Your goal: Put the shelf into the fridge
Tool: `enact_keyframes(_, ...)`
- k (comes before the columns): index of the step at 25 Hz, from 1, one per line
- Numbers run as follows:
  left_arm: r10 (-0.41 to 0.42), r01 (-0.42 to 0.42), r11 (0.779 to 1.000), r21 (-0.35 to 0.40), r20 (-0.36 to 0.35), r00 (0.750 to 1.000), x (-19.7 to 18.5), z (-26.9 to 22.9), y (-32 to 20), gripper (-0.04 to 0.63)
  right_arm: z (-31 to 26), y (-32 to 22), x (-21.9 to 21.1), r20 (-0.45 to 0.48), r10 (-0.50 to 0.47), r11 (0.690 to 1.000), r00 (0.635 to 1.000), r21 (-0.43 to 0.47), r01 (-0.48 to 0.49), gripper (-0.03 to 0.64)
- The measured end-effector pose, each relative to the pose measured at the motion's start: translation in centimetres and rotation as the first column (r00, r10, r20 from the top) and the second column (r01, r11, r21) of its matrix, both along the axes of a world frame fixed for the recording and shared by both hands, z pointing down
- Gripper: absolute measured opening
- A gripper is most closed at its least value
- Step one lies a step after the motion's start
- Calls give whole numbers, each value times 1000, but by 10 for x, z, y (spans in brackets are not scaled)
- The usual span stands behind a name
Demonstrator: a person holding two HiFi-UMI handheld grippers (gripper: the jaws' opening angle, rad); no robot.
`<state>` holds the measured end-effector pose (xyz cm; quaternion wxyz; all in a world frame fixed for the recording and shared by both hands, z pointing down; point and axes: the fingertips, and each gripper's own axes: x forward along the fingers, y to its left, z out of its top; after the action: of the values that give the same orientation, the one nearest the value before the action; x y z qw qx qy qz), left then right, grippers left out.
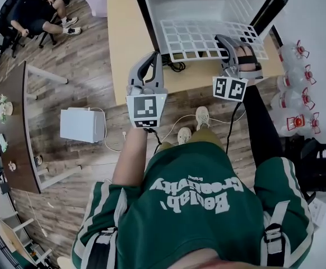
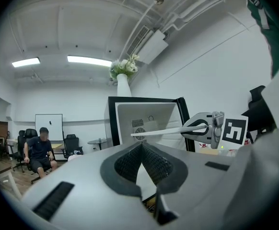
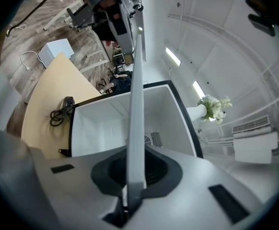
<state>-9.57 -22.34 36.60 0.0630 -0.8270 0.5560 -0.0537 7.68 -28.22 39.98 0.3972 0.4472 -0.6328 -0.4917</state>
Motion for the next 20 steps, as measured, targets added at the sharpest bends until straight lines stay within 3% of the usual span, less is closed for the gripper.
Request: enact_keyframes(20, -47, 48, 999, -22, 20, 999, -19, 6, 7, 0, 35, -24, -17, -142, -7, 1000, 990, 1, 7, 29)
